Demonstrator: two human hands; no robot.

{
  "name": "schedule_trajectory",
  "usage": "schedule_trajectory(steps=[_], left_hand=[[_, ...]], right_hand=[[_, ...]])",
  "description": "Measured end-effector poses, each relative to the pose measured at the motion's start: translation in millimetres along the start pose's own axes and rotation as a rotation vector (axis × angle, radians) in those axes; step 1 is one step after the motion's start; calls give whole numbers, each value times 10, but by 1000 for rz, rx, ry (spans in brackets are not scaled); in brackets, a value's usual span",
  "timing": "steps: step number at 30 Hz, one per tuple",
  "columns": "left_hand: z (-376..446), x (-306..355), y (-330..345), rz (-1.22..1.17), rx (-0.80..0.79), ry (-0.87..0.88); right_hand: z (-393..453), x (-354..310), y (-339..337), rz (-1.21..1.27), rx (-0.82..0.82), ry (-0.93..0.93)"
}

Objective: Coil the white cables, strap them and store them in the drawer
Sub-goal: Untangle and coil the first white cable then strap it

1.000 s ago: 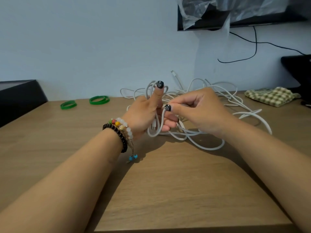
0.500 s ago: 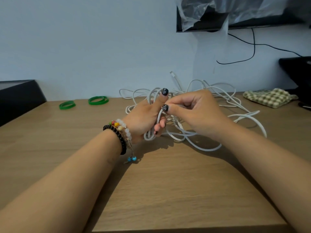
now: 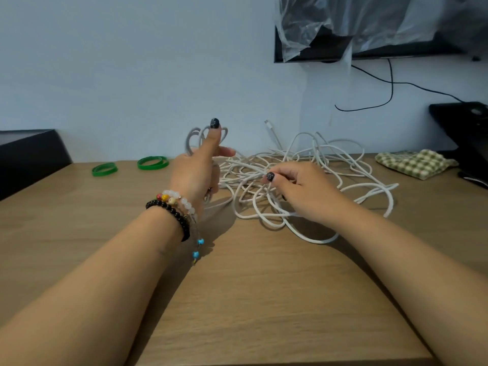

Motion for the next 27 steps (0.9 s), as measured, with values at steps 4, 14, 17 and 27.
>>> schedule_trajectory(steps=[4, 14, 17, 27], left_hand=[[-36, 22, 102, 205, -63, 90], [-35, 36, 243, 463, -163, 226], [-38, 30, 284, 490, -196, 264], [-10, -14, 220, 5, -208, 130]], right_hand=[[9, 10, -82, -20, 103, 6], [-48, -140, -219, 146, 282, -151], [-39, -136, -228, 178, 283, -164], [-48, -173, -57, 194, 133, -163]])
Point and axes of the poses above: each hand's wrist, its own z-axis towards the middle knuckle, its own y-axis out of the palm, x = y × z, the point moved 6 cm from there along z, towards the middle knuckle, and after that the axes turned 12 degrees about z, right-handed, at the moved point
